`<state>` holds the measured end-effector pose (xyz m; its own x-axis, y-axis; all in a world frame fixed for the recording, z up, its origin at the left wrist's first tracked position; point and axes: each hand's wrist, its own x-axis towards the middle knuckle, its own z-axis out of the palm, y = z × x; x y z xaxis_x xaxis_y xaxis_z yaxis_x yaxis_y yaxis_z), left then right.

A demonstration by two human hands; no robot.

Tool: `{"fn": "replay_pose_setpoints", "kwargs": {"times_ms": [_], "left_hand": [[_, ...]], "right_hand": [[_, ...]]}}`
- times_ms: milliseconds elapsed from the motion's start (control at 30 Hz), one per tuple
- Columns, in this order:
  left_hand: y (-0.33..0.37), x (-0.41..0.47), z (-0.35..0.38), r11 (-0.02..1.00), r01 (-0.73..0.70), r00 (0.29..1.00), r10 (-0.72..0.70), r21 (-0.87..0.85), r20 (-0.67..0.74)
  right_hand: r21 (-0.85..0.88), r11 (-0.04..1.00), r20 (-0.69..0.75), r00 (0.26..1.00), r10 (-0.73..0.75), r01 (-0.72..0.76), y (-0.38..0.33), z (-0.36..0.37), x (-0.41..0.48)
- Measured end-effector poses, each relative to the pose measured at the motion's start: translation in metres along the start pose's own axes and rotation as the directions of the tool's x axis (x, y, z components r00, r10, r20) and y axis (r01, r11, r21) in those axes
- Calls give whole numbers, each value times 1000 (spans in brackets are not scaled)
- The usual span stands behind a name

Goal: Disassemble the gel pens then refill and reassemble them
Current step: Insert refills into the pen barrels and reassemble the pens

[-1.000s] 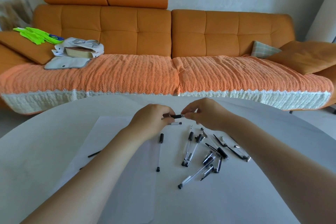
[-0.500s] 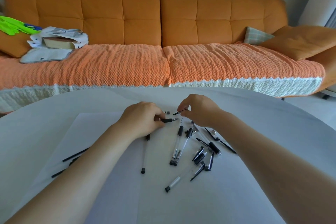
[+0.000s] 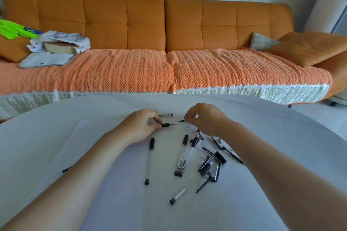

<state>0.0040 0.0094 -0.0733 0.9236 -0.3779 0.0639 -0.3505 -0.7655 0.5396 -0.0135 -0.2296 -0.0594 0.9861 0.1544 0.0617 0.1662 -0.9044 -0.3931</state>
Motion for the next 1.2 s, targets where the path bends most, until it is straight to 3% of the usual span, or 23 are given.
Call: {"fn": "replay_pose_setpoints", "kwargs": {"times_ms": [267, 467, 933, 1100, 1200], "left_hand": [[1, 2, 4, 999, -18, 996, 21, 36, -88], [3, 2, 4, 998, -35, 992, 29, -50, -121], [31, -4, -19, 938, -201, 943, 107, -284, -315], [23, -3, -10, 965, -115, 977, 67, -234, -204], [10, -2, -3, 990, 34, 996, -46, -138, -81]], "right_hand": [[16, 995, 6, 995, -102, 101, -7, 2, 2], [62, 992, 5, 994, -111, 111, -14, 2, 2], [420, 903, -142, 989, -32, 90, -38, -38, -4], [324, 946, -13, 1000, -11, 15, -25, -35, -5], [314, 947, -55, 995, 87, -65, -3, -29, -4]]}}
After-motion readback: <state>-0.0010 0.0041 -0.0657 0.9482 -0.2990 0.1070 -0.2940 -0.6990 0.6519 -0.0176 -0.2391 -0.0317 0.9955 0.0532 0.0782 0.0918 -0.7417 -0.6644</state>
